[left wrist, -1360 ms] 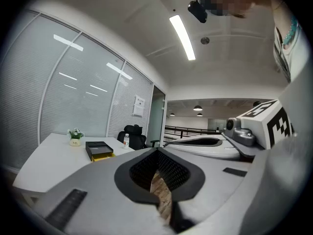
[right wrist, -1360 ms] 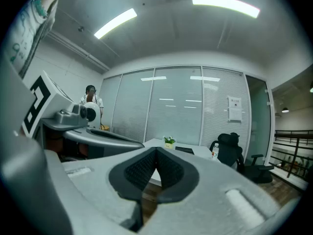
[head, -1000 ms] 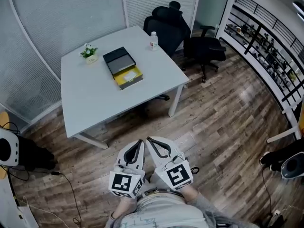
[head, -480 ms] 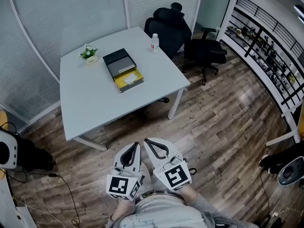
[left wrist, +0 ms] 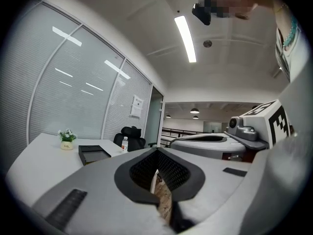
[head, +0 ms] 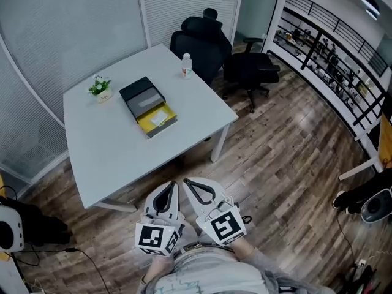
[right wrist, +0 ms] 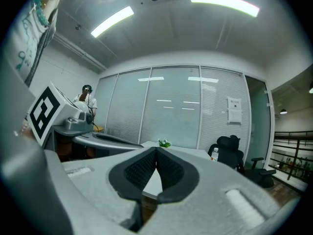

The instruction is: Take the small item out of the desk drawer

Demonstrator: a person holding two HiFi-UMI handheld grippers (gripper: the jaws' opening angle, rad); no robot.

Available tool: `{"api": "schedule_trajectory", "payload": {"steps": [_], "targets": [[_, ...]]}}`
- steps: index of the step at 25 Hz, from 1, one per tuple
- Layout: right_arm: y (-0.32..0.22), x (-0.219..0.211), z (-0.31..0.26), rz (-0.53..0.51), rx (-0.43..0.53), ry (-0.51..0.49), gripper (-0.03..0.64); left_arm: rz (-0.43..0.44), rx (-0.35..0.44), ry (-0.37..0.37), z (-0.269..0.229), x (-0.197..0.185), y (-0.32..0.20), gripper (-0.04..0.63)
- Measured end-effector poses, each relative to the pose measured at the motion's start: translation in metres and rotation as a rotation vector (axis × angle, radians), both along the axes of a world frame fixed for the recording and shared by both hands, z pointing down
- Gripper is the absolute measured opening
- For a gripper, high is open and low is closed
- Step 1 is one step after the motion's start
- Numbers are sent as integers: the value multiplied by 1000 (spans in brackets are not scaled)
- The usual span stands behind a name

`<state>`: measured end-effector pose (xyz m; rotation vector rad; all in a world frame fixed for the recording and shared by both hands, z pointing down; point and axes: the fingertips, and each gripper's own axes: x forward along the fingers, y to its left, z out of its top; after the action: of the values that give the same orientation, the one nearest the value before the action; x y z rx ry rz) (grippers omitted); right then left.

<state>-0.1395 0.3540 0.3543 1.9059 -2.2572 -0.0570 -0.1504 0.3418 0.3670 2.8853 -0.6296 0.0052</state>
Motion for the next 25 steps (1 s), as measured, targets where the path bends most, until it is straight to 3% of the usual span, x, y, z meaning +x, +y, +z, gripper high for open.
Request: {"api": "schedule_trajectory", "payload": {"steps": [12,25], "targets": [[-80,15,5,27,-14,3,3,49,-18,3,8,18,-77,-3],[-133,13,20,70,-29,-7,3,90,-34,-24,21,14,-130,-3]]}}
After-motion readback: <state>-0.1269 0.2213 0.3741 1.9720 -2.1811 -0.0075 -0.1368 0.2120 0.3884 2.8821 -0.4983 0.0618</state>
